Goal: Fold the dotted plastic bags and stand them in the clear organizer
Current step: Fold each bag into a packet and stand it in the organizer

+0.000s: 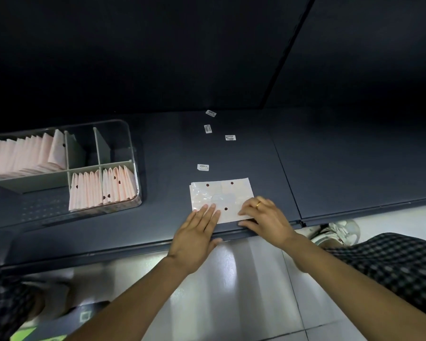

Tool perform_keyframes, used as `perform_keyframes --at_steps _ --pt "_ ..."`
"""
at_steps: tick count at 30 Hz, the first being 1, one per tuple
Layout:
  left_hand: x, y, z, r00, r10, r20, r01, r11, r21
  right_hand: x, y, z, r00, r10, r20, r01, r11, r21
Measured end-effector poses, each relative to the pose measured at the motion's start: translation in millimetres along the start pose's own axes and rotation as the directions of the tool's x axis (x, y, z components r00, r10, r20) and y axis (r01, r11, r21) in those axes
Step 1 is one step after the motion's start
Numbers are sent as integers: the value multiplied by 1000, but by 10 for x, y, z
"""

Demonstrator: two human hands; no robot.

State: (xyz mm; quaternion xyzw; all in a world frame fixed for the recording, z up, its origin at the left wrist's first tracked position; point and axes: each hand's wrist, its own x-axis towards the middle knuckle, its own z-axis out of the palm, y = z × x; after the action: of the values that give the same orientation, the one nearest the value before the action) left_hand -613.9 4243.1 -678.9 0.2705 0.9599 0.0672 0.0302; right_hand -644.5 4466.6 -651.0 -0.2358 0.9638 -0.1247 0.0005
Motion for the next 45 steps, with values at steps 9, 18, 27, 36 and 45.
perform_keyframes --at_steps 9,18,27,36,45 --pt "154 -158 -172 988 -81 -129 47 968 -248 96 14 -39 994 -64 85 66 998 -24" --pt "405 -451 -299 947 -312 79 313 840 -444 474 -23 -216 927 208 312 -258 958 128" --pt "602 -374 -414 964 -253 -81 231 950 -208 723 -60 -47 876 381 296 -428 897 112" --pt "263 -90 64 984 -16 180 14 1000 16 792 -131 -22 874 375 308 -418 904 85" --pt "28 244 -142 664 -740 106 370 202 -907 625 -467 97 758 518 396 -624 752 213"
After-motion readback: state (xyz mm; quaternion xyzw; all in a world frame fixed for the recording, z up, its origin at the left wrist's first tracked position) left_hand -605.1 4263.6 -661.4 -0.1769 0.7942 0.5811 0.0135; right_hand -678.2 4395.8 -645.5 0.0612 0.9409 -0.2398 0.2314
